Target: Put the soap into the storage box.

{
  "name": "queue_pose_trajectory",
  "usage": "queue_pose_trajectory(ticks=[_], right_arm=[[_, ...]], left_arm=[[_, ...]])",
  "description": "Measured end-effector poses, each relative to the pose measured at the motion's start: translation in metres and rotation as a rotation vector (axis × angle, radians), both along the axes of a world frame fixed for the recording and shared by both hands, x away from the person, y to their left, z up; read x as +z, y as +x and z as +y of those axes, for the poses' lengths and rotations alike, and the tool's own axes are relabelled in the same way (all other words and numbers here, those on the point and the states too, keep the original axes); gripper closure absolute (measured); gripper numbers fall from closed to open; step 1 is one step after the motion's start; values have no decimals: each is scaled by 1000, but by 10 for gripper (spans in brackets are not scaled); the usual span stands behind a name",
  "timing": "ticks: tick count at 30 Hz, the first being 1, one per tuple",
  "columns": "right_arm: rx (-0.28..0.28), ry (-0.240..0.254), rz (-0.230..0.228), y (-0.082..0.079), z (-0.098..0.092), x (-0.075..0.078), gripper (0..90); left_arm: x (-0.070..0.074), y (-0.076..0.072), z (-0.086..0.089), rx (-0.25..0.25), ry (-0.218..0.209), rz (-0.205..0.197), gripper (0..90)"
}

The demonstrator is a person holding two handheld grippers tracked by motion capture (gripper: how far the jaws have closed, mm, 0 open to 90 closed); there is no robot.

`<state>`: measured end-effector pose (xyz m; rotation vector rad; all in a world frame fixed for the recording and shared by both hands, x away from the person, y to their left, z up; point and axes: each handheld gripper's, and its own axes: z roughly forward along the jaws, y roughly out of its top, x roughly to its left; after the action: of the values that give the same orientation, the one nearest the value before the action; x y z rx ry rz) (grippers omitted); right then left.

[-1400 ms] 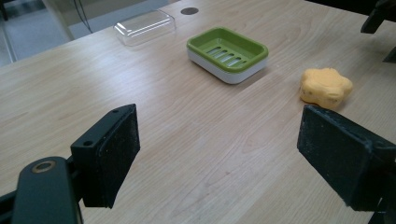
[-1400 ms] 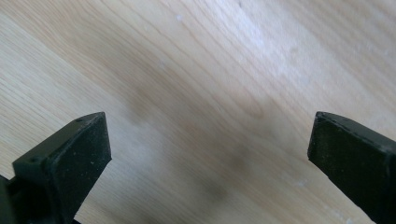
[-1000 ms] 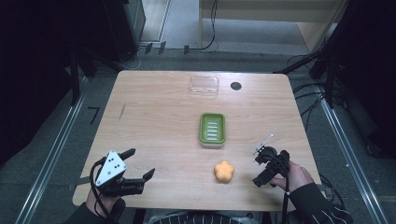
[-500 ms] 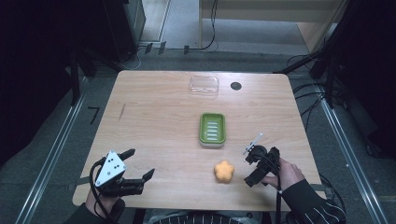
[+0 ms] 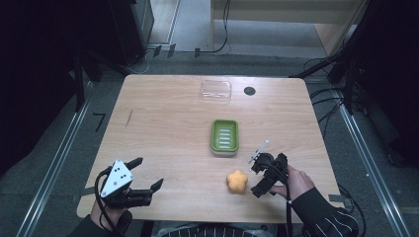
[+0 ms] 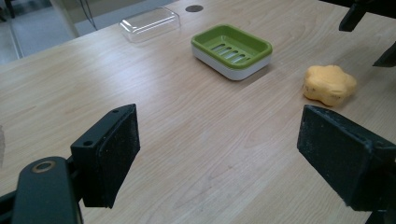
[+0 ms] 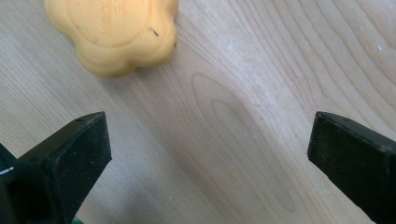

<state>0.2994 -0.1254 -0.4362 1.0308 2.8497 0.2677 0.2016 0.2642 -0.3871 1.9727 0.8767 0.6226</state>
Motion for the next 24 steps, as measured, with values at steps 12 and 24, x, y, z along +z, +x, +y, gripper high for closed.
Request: queue_pose_trajectory(ticks=[12, 24], right_arm=[[35, 0, -9, 2, 16, 3, 0], [75, -4, -13, 5, 32, 3, 0]], left_arm=[[0, 0, 0, 1, -4, -1, 136], [0, 0, 0, -3, 0, 0, 136]])
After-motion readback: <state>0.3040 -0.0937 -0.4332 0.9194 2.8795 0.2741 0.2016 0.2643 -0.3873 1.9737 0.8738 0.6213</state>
